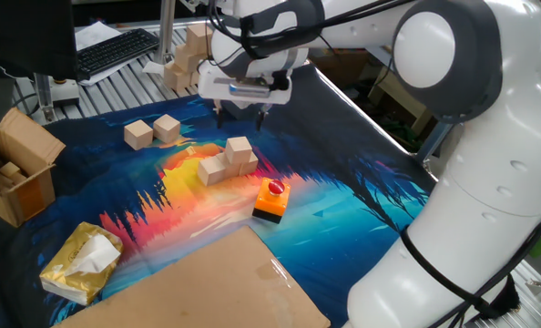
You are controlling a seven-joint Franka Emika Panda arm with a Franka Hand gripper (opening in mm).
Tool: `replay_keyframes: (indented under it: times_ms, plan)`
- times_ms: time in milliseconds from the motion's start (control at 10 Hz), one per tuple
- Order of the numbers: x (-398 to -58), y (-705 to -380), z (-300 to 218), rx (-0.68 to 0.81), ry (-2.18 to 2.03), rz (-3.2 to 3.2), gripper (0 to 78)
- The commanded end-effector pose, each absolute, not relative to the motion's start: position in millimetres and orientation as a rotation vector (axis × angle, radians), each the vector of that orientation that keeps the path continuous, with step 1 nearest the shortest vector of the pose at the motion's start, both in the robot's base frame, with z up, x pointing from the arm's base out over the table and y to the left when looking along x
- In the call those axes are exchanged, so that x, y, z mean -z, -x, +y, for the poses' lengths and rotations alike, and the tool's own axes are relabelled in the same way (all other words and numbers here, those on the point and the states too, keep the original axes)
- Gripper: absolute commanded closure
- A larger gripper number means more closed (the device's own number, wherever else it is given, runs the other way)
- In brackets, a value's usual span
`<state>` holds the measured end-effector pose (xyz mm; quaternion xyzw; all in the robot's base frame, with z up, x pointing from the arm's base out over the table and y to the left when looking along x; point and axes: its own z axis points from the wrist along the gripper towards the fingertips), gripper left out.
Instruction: Stack the blocks into a pyramid shape
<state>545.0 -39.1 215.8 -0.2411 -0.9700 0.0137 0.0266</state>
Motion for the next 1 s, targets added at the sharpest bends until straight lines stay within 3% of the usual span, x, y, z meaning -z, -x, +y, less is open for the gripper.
replay_keyframes:
  times_ms: [100,1000]
  plan:
    - [-218,-547,-3,-0.032,1.180,-2.843,0.1]
    - [-200,-552,17,-0.028,1.370,-2.771,0.1]
